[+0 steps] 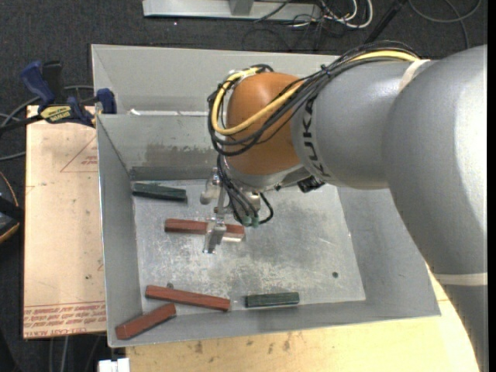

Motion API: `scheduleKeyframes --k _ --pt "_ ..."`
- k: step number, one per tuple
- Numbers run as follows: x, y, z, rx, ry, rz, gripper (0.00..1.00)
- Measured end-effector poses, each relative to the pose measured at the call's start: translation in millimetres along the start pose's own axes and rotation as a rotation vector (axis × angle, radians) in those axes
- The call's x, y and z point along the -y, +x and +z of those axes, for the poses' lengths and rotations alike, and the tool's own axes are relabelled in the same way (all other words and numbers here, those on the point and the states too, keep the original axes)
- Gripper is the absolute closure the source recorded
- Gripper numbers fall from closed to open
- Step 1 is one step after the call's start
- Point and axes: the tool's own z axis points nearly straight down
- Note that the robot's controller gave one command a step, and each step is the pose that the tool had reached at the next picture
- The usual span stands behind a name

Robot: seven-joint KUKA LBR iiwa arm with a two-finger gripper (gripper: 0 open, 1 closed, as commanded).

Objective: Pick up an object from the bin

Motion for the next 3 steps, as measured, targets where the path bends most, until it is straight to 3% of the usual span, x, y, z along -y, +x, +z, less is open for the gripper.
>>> scheduleKeyframes --k 1,2,3 --pt "17.2 -18.0 59.9 -0.003 -0.006 0.014 0.00" --pt "5.4 -11.4 57.4 0.006 0.002 0.123 0.00" --pt "8.1 -16.1 56.6 0.004 -0.003 0.059 0.00"
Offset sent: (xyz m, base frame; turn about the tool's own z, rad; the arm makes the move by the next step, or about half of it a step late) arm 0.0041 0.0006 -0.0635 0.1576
